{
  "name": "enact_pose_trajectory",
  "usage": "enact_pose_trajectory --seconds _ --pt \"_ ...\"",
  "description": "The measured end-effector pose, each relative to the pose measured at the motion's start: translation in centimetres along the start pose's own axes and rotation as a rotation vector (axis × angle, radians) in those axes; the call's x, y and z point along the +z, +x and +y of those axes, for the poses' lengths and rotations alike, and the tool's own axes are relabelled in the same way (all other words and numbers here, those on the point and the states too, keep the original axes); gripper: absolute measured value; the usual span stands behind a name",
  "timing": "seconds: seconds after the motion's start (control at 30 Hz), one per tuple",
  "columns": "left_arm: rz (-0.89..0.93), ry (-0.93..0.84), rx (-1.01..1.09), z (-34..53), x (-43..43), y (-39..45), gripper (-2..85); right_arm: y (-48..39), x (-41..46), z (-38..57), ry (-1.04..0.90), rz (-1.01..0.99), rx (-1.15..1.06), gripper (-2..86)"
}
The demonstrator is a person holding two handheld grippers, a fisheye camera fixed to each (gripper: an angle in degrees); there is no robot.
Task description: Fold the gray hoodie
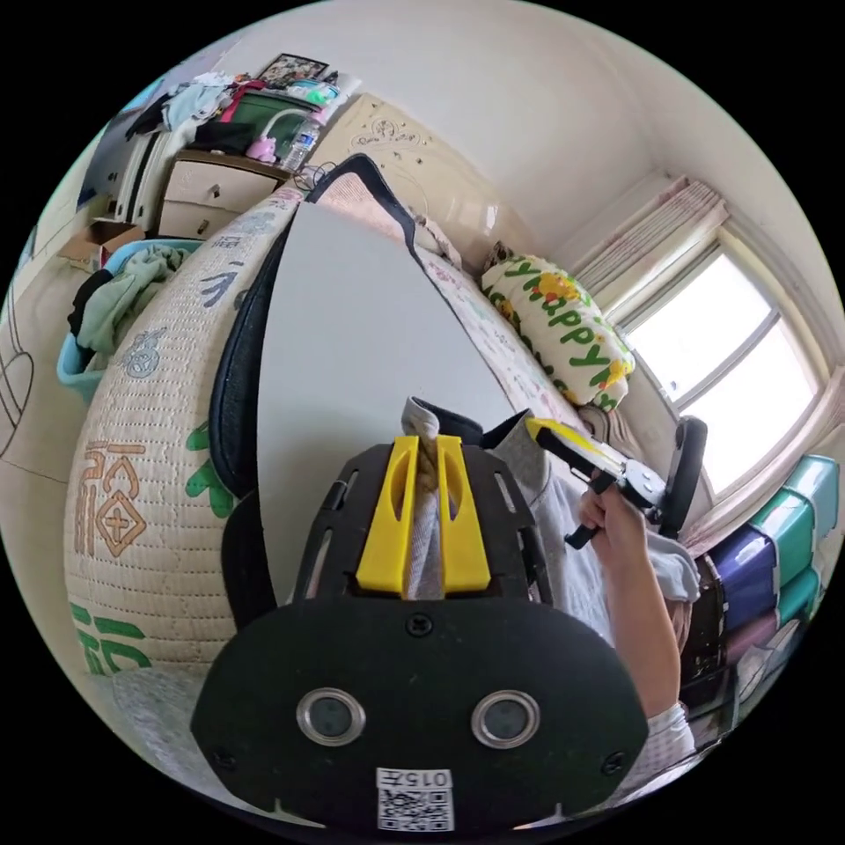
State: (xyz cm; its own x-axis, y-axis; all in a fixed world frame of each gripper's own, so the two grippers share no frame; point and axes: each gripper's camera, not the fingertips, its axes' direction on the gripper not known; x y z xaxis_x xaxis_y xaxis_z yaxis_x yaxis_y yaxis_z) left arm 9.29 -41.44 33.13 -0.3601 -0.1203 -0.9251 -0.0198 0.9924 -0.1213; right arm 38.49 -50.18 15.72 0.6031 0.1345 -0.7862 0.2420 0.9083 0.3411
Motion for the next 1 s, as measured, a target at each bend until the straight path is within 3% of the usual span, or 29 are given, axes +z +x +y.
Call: enact_pose_trajectory --seconds 0.2,0.27,0.33,0.4,0.47,0.6,0.67,0.8,1.0 --pt "-0.002 0.097 0.022 0.4 -2.4 1.0 6.2 -0.3 -3.9 -0.5 0.116 0.001 0.038 8.1" --pt "-0.047 0.028 0.08 -0.1 -2.5 2.6 6.0 -0.7 -4.6 -0.7 0.098 -0.097 0.005 6.6" --pt "-0.057 -0.154 0.208 -0.3 -1.3 5.2 5.2 -2.8 -4.4 -0.9 -0.04 -0.231 -0.112 4.6" --pt "-0.058 -0.282 0.291 0.5 0.1 6.9 3.2 -4.9 -4.0 -0.6 -0.124 -0.257 -0.178 4.4" --pt "-0.1 -0.304 0.34 1.6 1.1 8.2 1.8 -6.7 -3.4 -0.4 -0.183 -0.254 -0.201 4.2" --pt "-0.188 -0.389 0.275 3.2 4.0 9.1 0.7 -7.5 -4.6 -1.3 -0.192 -0.274 -0.007 3.8" --pt "-0.205 -0.365 0.334 4.6 2.7 10.8 0.4 -8.1 -7.1 -1.3 -0.182 -0.316 0.014 4.2" --pt "-0.311 -0.138 0.416 9.3 -4.8 13.7 -0.5 -11.1 -16.8 -2.1 -0.184 -0.146 -0.039 5.9" --pt "-0.172 0.013 0.318 14.9 -14.7 13.5 -0.8 -18.6 -37.4 -4.5 0.041 -0.078 -0.05 6.2"
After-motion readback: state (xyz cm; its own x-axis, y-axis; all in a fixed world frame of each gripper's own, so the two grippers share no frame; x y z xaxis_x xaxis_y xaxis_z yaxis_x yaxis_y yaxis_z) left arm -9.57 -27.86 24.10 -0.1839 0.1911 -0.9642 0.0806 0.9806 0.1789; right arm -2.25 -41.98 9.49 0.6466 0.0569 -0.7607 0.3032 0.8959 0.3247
